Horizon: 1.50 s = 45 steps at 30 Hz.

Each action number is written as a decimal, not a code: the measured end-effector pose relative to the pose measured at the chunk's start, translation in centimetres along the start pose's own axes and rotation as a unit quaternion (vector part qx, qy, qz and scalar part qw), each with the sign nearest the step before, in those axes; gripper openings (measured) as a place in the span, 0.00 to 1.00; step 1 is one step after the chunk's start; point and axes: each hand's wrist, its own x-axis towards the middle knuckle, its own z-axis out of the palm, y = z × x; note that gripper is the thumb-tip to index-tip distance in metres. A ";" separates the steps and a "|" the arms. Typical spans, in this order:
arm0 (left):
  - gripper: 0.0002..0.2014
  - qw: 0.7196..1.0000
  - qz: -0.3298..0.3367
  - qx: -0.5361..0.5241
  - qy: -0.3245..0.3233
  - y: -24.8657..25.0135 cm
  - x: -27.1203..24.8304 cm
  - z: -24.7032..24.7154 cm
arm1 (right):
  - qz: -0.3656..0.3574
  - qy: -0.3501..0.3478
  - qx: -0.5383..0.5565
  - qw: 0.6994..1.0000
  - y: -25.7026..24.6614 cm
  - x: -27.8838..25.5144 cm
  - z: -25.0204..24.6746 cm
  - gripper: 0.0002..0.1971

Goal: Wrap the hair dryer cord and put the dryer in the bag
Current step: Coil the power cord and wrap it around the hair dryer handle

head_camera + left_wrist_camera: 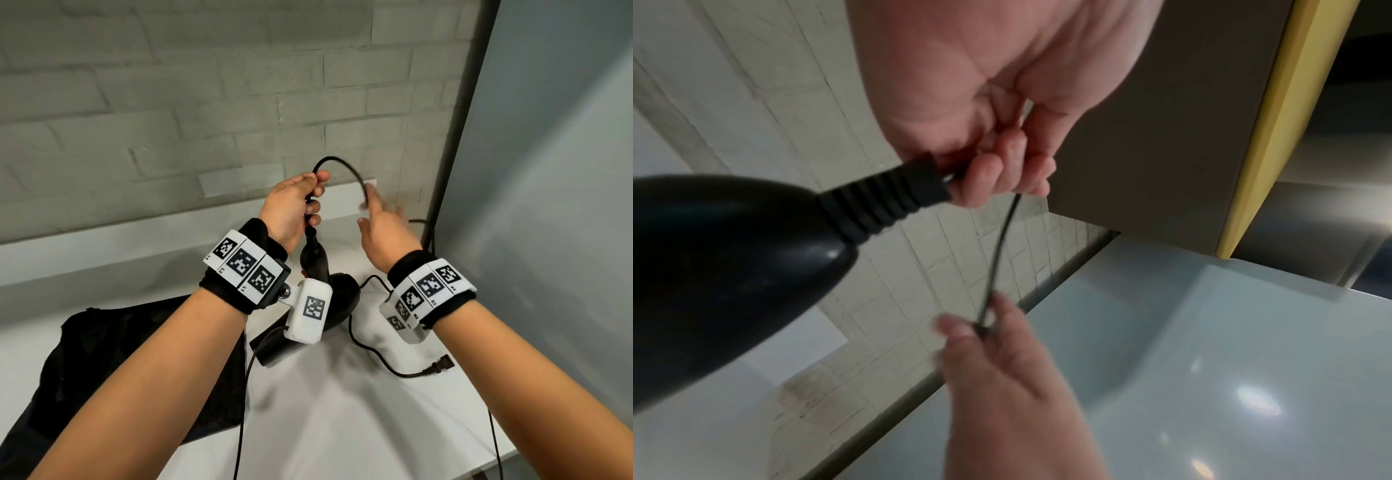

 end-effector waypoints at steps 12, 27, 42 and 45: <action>0.13 1.000 0.005 -0.020 0.005 -1.4 0.1 -0.4 | -0.144 -0.027 0.037 0.988 -0.4 -4.8 2.1 0.14; 0.25 0.985 0.022 0.161 -0.056 -2.6 -1.0 0.4 | -0.261 0.171 0.206 0.927 -2.8 -0.9 -1.8 0.10; 0.22 0.979 -0.056 0.064 -0.186 -1.8 -0.6 -2.1 | -0.096 -0.077 0.451 0.884 -1.5 0.2 -0.9 0.17; 0.20 0.970 -0.092 0.047 -0.222 -1.3 -0.7 -2.5 | -0.121 -0.044 0.421 0.898 -1.4 0.6 -0.9 0.16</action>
